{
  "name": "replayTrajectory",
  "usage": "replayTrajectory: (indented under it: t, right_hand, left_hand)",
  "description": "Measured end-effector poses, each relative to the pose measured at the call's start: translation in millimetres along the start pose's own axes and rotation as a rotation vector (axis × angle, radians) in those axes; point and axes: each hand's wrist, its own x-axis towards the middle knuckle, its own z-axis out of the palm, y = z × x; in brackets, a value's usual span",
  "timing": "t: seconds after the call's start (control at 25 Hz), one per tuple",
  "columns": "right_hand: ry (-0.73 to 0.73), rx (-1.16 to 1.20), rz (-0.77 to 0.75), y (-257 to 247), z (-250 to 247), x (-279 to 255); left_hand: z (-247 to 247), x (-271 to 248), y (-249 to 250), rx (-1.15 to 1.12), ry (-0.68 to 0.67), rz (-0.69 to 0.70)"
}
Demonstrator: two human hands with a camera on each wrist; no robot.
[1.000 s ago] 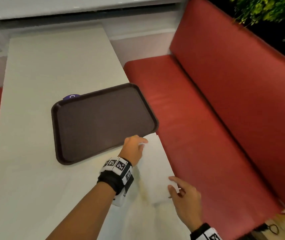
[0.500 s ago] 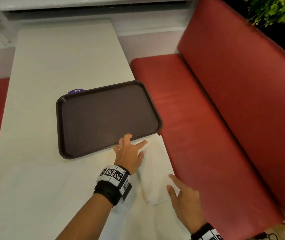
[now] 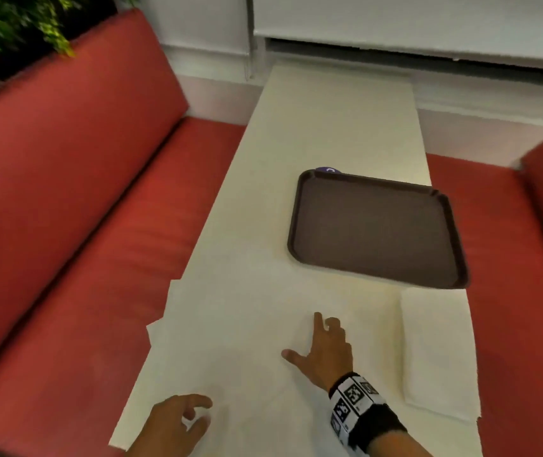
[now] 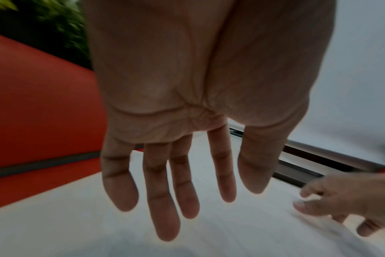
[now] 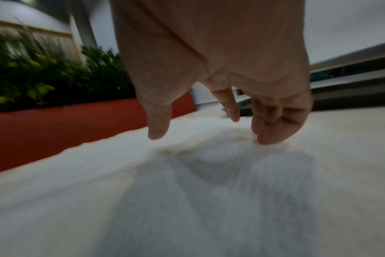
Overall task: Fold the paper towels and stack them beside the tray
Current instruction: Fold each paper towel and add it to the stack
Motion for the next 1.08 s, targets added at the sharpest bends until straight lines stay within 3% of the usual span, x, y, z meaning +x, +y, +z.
replayTrajectory:
  t: [0.16,0.28,0.44,0.64,0.88,1.0,1.08]
  right_hand:
    - [-0.061,-0.057,0.101,-16.8,17.5,19.6]
    - [0.046,0.0,0.105,-23.3,19.9,14.3]
    - [0.21,-0.157,0.062,-35.6,15.6,1.7]
    - [0.163,-0.089,0.124,-26.7,3.3,-11.3]
    - [0.274,0.399,0.057,-12.9,-37.6,-29.6]
    - [0.372,0.406,0.026,-8.7,-79.2,-47.9]
    - [0.425,0.383,-0.081,-4.3,-104.0,-61.5]
  left_hand:
    - [0.5,-20.6,-89.8,-0.088,0.106,-0.045]
    - [3.2,-18.8,-124.2,-0.087,0.181,-0.011]
    - [-20.8,-21.4,-110.1,-0.113,0.26,-0.028]
    - [-37.0,-19.9,-94.4,-0.077,0.271,0.003]
    - [-42.6,0.3,-92.0,0.0,0.216,0.078]
    - [-50.8,9.5,-66.1,-0.052,0.194,0.09]
    - [-51.5,16.5,-40.3,-0.145,0.172,0.181]
